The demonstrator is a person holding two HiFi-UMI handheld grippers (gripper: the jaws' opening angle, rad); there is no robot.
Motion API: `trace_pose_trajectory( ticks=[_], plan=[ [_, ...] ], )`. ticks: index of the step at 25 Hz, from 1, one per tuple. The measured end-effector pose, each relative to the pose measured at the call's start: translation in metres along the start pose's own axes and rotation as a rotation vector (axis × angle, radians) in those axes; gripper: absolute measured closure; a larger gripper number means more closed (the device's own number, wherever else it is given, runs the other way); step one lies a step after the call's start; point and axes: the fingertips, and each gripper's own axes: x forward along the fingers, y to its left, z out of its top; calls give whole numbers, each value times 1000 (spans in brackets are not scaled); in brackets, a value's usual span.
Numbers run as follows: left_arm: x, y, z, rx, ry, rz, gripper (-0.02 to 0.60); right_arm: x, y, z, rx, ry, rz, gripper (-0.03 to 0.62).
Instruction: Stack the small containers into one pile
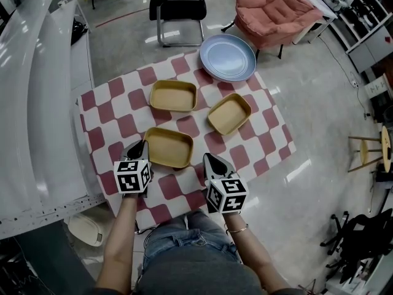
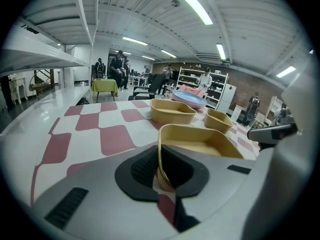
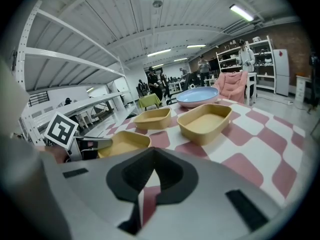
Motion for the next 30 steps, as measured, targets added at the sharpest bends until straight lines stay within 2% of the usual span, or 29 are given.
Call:
trace_pose_trajectory(
  ticks=[10, 19, 30],
  plan=[
    [-19, -5, 8, -47, -51, 20, 554, -12, 5, 1, -7, -24, -18, 585],
    [-34, -10, 27, -78, -110, -8, 554, -30, 9, 5, -12, -55, -54, 585],
    [-34, -26, 41, -92, -128, -44, 554, -50, -6, 15, -22, -94, -120, 585]
  ],
)
